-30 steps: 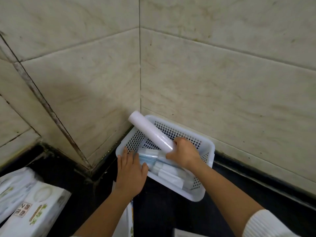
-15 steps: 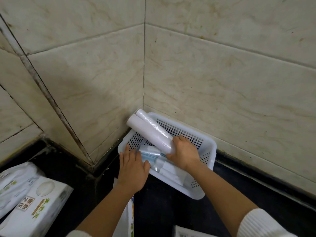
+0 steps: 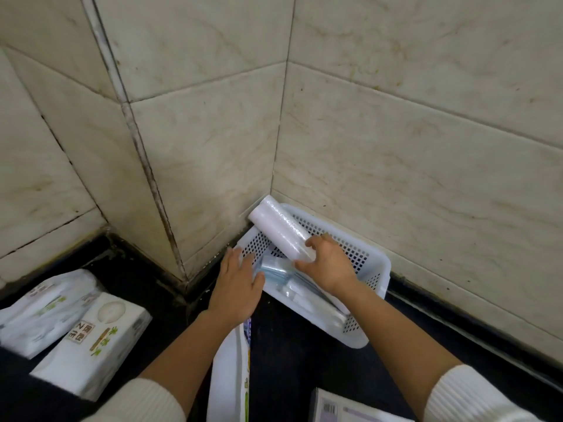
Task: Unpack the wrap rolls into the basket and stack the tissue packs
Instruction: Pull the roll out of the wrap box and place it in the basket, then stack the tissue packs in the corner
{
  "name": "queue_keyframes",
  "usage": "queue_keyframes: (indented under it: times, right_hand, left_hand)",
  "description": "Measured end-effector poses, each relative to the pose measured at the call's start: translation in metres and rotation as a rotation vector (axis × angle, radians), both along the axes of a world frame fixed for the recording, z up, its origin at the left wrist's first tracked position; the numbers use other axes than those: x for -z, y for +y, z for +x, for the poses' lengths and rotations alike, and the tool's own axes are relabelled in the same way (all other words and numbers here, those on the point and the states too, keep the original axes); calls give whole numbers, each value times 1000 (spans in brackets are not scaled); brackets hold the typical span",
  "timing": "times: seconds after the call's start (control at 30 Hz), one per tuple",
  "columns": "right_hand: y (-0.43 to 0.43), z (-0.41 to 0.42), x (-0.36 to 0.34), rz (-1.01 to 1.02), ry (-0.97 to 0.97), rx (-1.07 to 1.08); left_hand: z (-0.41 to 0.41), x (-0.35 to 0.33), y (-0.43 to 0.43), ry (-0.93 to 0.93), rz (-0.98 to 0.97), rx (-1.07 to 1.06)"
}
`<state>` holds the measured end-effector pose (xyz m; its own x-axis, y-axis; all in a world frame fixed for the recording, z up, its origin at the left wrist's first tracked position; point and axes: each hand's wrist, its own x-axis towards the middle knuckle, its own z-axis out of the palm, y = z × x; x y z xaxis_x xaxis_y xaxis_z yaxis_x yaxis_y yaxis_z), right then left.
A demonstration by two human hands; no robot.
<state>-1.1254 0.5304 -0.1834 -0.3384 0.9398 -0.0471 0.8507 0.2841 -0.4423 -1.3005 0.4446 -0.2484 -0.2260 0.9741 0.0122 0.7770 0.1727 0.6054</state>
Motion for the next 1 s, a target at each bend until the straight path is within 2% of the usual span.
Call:
queue_keyframes:
  times: [0.17,0.33,0.57,0.77,1.0]
  right_hand:
    - [-33,-50,-15,8,115,-91]
    - [-89,-120,3,-23,191,-246]
    - [-164,-200,53,-143,99,-456]
    - [-177,-225,75,66,-126,-698]
    - [-182,-227,100,127,-157,-647]
  left_hand:
    - [-41,-26,-39,38,196,-173]
    - [-88,-24,-112,104,252,-266]
    - [-166,8,-209,94,127,-505]
    - [-229,27,-231,30,40,-689]
    - [-270,53,-220,-61,-115,-595]
